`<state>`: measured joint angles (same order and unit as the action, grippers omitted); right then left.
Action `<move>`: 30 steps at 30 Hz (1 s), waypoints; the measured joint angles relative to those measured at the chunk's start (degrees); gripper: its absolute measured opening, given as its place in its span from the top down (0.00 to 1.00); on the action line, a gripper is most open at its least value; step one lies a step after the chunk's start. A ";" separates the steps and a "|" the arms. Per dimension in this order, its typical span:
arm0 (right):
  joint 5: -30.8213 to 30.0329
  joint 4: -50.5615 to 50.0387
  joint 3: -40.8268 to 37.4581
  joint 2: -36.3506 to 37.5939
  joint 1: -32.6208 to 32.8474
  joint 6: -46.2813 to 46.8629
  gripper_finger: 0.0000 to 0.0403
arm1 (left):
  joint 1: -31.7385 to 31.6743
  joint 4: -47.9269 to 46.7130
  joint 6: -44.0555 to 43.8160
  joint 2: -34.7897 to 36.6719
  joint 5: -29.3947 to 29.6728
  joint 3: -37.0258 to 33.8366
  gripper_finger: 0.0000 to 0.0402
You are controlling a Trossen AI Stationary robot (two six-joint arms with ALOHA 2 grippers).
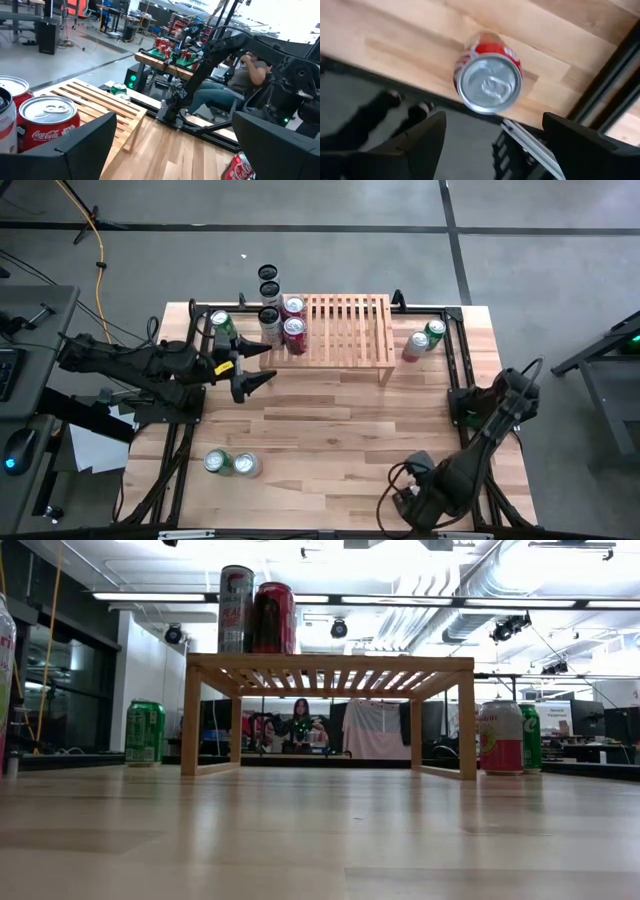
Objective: Place canned beverage on shelf
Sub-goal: Put the red-white soda can on the shelf aligned with the other red-white soda cans
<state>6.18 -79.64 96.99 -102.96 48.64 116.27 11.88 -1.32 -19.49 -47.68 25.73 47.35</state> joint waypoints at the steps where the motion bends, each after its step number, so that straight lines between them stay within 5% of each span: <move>1: -1.06 0.02 0.00 -0.27 0.12 1.47 0.21 | -0.13 0.07 0.00 0.00 -0.04 0.00 0.04; 9: -2.47 0.97 -4.13 -0.45 0.13 7.59 0.21 | -1.75 1.62 -0.61 0.00 -3.39 0.00 0.04; 17: -5.69 12.11 -10.95 0.79 0.02 11.23 0.21 | -2.15 1.61 -1.99 0.00 -4.21 0.00 0.04; 30: -6.41 8.70 -11.78 0.75 -0.67 9.06 0.21 | -2.94 1.63 -1.42 0.00 -3.53 0.00 0.04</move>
<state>-0.23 -70.94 85.21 -102.21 47.97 125.33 8.94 0.32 -20.91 -47.68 22.20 47.35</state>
